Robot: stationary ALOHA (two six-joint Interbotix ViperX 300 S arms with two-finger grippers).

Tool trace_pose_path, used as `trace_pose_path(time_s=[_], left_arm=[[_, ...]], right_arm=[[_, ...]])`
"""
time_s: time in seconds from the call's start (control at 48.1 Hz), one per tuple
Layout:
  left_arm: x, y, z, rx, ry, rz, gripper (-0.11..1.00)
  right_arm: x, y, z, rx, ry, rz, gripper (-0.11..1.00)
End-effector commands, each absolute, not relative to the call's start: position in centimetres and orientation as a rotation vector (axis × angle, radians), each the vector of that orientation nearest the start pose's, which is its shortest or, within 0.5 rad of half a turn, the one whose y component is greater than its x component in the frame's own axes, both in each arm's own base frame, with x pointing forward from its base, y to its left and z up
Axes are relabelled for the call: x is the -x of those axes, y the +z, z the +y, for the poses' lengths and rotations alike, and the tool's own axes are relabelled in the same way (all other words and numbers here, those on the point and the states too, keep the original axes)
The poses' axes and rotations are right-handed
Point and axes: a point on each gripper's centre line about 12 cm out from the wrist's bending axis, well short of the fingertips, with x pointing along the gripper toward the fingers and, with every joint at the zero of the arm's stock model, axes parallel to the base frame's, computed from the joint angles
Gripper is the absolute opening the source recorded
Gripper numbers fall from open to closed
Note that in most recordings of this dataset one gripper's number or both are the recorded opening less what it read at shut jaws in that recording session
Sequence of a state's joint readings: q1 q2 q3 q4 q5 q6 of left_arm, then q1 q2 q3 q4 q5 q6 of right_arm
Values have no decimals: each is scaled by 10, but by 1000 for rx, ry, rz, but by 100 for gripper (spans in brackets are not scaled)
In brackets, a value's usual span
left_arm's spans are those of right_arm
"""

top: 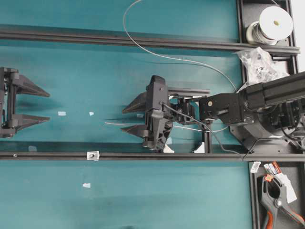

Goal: Insert the wire through the hole in the metal fitting.
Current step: 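Lower the right gripper and grasp the grey wire near its free end, then carry the held wire down toward the white bracket on the lower rail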

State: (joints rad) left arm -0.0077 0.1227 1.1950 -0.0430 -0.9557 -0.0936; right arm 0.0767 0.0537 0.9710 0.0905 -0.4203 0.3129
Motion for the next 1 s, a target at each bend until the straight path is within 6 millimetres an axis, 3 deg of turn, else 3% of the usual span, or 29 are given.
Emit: trace_pose_path(time_s=[0.0, 0.312, 0.436, 0.54, 0.769, 0.977], left_arm=[[-284, 89, 2, 111, 48, 337, 89], [-284, 90, 1, 112, 47, 337, 89], [-283, 90, 1, 111, 46, 336, 89], [-283, 90, 2, 111, 49, 337, 89], [-283, 90, 1, 110, 46, 337, 89], [-283, 91, 2, 110, 47, 334, 89]], right_arm=[[-332, 103, 23, -353, -76, 608, 73], [-333, 98, 24, -351, -83, 657, 72], [-333, 97, 24, -350, -83, 659, 66], [-333, 97, 24, -350, -83, 660, 54], [-328, 92, 24, -352, -94, 718, 4], [-329, 95, 24, -355, -93, 710, 0]])
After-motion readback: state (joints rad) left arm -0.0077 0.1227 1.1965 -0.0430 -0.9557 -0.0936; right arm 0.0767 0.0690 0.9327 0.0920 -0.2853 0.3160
